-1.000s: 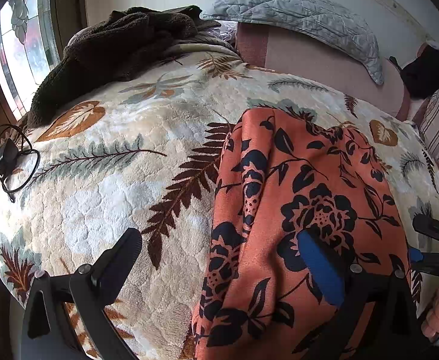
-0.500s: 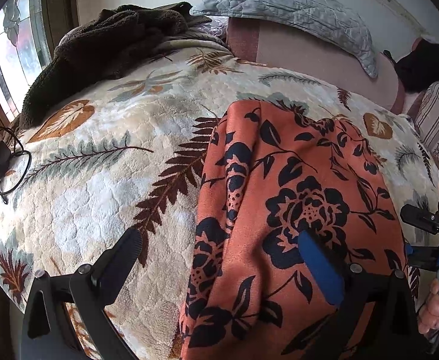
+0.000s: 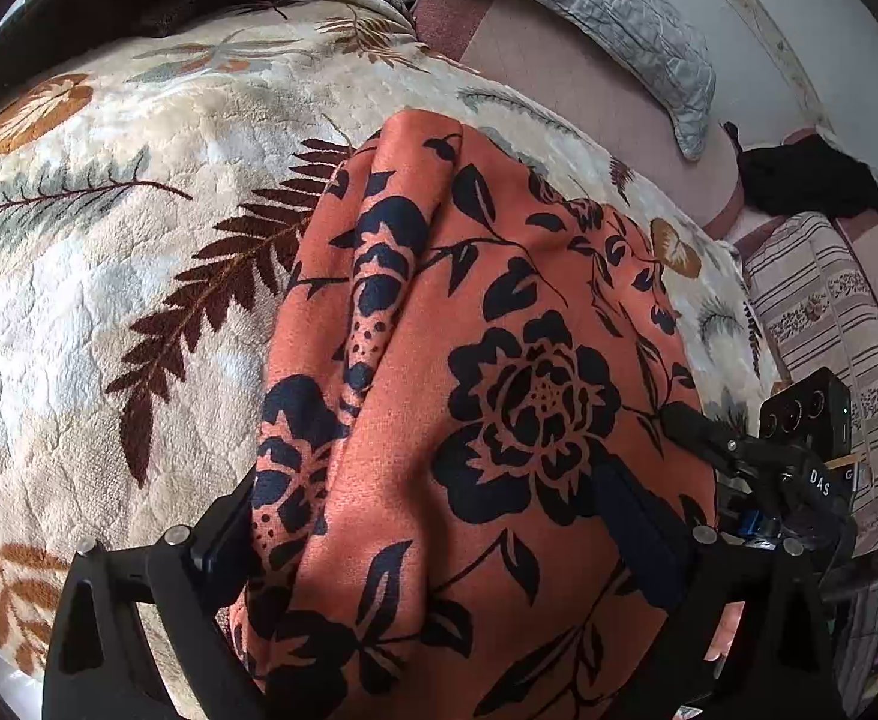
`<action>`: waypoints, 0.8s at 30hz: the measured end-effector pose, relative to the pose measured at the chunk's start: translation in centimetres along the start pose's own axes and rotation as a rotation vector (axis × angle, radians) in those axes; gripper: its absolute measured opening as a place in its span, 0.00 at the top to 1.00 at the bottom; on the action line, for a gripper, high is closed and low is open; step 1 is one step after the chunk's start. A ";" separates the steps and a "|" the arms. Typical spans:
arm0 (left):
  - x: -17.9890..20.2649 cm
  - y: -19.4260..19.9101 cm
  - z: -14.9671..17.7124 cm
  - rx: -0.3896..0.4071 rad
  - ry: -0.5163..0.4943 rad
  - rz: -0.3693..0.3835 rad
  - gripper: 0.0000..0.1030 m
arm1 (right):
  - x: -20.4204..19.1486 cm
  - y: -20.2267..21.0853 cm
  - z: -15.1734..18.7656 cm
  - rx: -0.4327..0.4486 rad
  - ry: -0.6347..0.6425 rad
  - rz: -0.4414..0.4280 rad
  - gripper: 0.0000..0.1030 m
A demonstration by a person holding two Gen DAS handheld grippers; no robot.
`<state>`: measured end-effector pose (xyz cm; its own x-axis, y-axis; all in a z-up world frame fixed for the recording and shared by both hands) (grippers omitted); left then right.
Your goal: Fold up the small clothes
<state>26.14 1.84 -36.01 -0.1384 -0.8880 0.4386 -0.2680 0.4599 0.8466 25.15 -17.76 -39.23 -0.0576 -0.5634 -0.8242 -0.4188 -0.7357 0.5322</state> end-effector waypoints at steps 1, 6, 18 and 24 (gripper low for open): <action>0.0 0.1 -0.1 0.010 0.000 -0.005 0.13 | -0.1 0.0 0.0 0.006 0.012 0.010 0.41; 1.5 0.9 -0.7 0.076 -0.042 -0.023 0.38 | -1.5 0.6 -0.3 0.055 0.078 0.027 0.54; 11.3 0.2 -3.1 0.128 -0.202 0.027 0.67 | -2.8 7.3 -2.4 0.222 0.193 0.073 0.58; 15.7 -3.3 -3.3 0.101 -0.232 0.023 0.67 | -0.1 11.9 -4.0 0.295 0.136 0.103 0.58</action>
Point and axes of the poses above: each gripper's, at about its wrist camera, not at the fingertips, and y roughly against the way its jaws point, x to its right, z to its underside, the point moved 8 cm from there along -y, roughly the way its jaws point, and after that the axes turned 5 degrees about -x, right-handed, at the moved point
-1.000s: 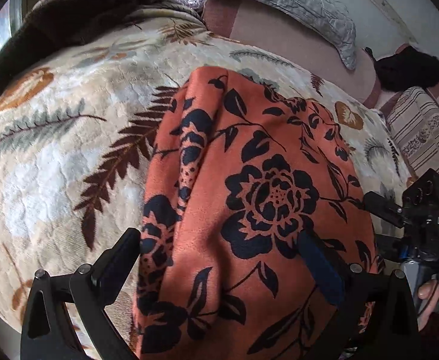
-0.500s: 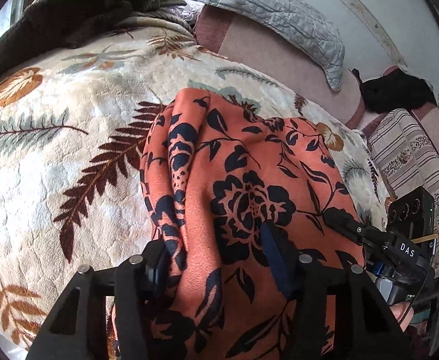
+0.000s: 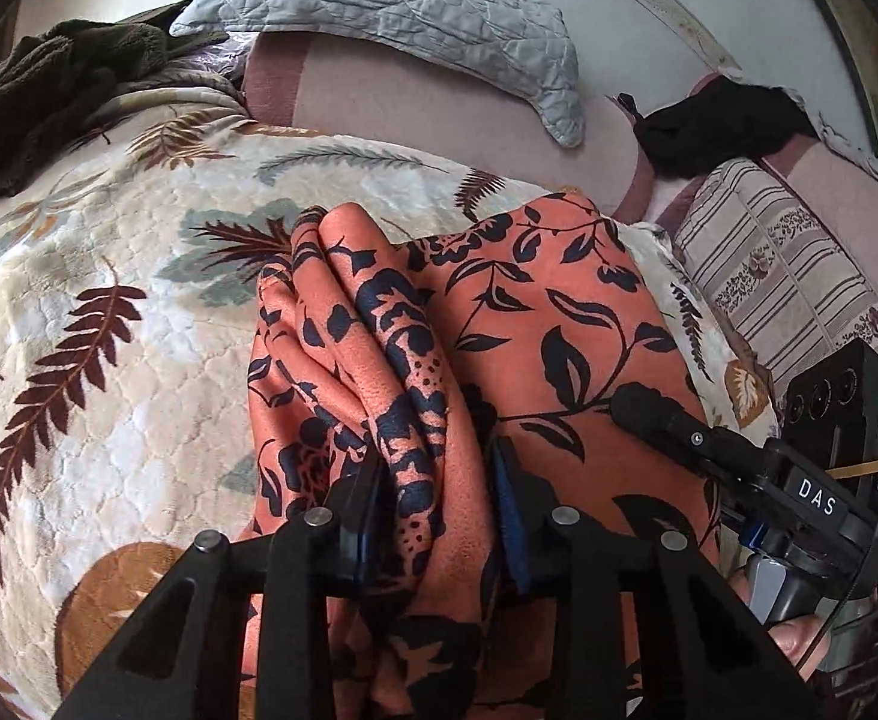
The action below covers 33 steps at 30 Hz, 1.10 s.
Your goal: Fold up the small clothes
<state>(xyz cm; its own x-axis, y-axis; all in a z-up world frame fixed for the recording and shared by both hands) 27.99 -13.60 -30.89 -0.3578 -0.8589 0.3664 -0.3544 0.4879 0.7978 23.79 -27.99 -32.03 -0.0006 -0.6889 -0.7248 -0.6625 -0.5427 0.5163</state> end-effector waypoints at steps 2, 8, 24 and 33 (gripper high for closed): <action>0.1 -0.4 0.3 -0.004 -0.003 -0.016 0.67 | 2.0 0.3 -0.3 -0.008 -0.044 0.031 0.59; -4.7 -1.2 1.8 -0.084 0.093 -0.120 0.46 | 6.9 -1.9 0.7 -0.115 -0.150 0.197 0.45; -2.9 6.7 2.7 0.033 -0.019 -0.307 0.28 | -0.4 7.3 1.0 0.099 0.073 0.252 0.41; 1.2 15.7 2.2 0.243 -0.132 -0.454 0.25 | -0.7 2.5 7.0 -0.157 0.126 0.394 0.41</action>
Point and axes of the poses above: each gripper's, at about its wrist camera, not at the fingertips, and y roughly against the way its jaws point, x to its right, z to its underside, the point moved 8 cm from there along -y, roughly the way its jaws point, and after that the axes turned 5 degrees about -x, right-handed, at the moved point
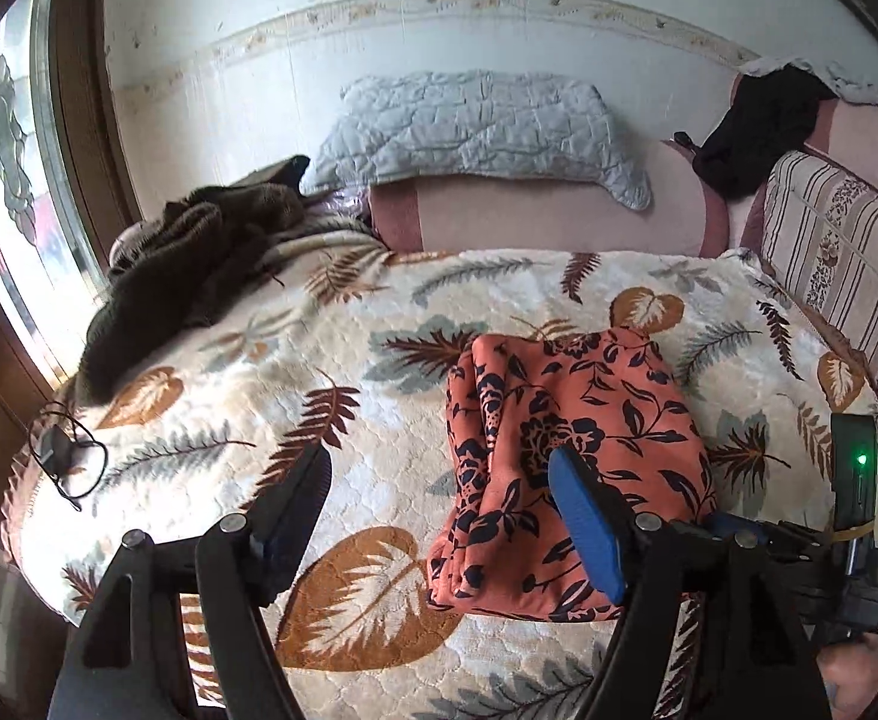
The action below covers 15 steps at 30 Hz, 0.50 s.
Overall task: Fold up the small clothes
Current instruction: 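Release the folded blouse and lift both grippers away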
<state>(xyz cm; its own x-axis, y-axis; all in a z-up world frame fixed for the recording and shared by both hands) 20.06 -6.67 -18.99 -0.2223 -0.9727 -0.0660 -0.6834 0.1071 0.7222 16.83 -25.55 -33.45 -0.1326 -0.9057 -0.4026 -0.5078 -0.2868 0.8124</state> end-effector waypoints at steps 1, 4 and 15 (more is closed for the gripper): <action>0.1 0.9 -0.4 0.020 -0.008 -0.015 0.23 | -0.3 0.9 -0.3 0.012 -0.009 -0.016 0.41; 0.1 4.0 -1.3 0.090 -0.023 -0.051 0.15 | -1.4 5.0 -1.1 0.109 0.013 0.020 0.41; 0.9 14.0 -3.7 0.253 -0.038 -0.151 0.01 | -5.4 23.4 -2.1 0.452 0.122 0.193 0.30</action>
Point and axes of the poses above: each gripper's, at about its wrist camera, not at the fingertips, and y roughly against the way its jaws point, x to its right, z to its underside, the point moved 8 cm from there along -y, roughly the way its jaws point, and after that the axes turned 5 degrees about -x, right-handed, at the moved point
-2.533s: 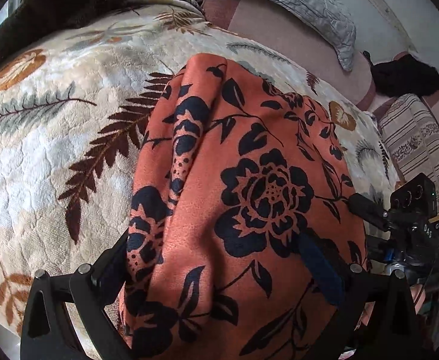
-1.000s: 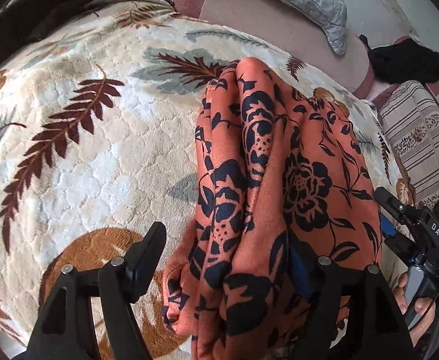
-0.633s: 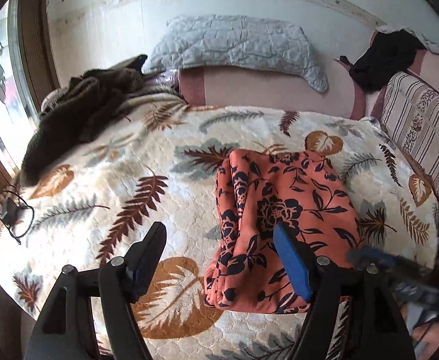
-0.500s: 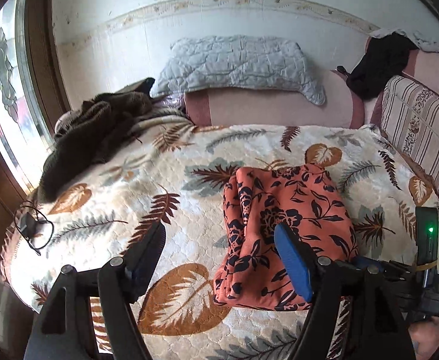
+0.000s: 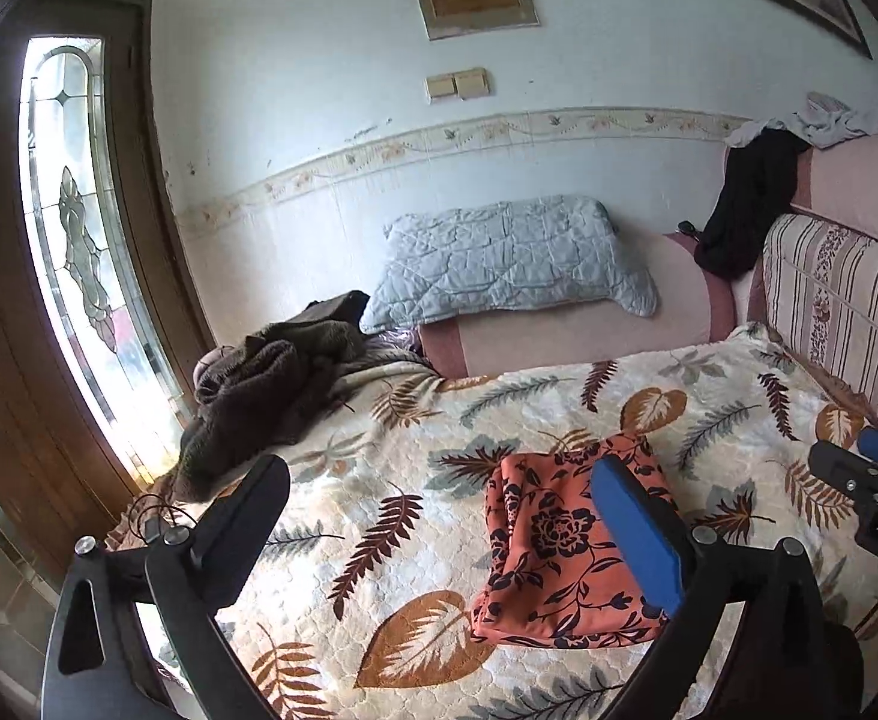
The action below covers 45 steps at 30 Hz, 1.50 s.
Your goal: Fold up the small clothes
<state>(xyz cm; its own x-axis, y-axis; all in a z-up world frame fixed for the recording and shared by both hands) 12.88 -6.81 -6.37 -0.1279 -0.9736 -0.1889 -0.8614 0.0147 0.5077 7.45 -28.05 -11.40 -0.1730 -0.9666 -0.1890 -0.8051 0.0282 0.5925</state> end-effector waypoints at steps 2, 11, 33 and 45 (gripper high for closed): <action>-0.2 1.3 -0.5 0.022 0.011 -0.003 0.00 | -0.2 2.2 -0.6 0.032 0.017 0.028 0.30; -1.7 5.4 -2.1 0.086 0.054 -0.016 0.00 | -2.7 7.4 -0.6 0.071 0.086 0.045 0.30; -6.7 6.2 -2.1 0.099 0.164 -0.049 0.00 | -8.6 4.5 2.0 -0.007 0.207 0.016 0.30; -7.0 1.8 -2.4 0.083 0.197 0.066 0.00 | -8.6 1.0 -0.3 -0.024 0.220 0.029 0.30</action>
Point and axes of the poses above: each gripper's, at about its wrist camera, not at the fingertips, and y roughly against the way its jaws point, x to its right, z to its underside, the point moved 8 cm from there along -y, roughly the way its jaws point, and after that the axes turned 5 degrees about -x, right-handed, at the moved point
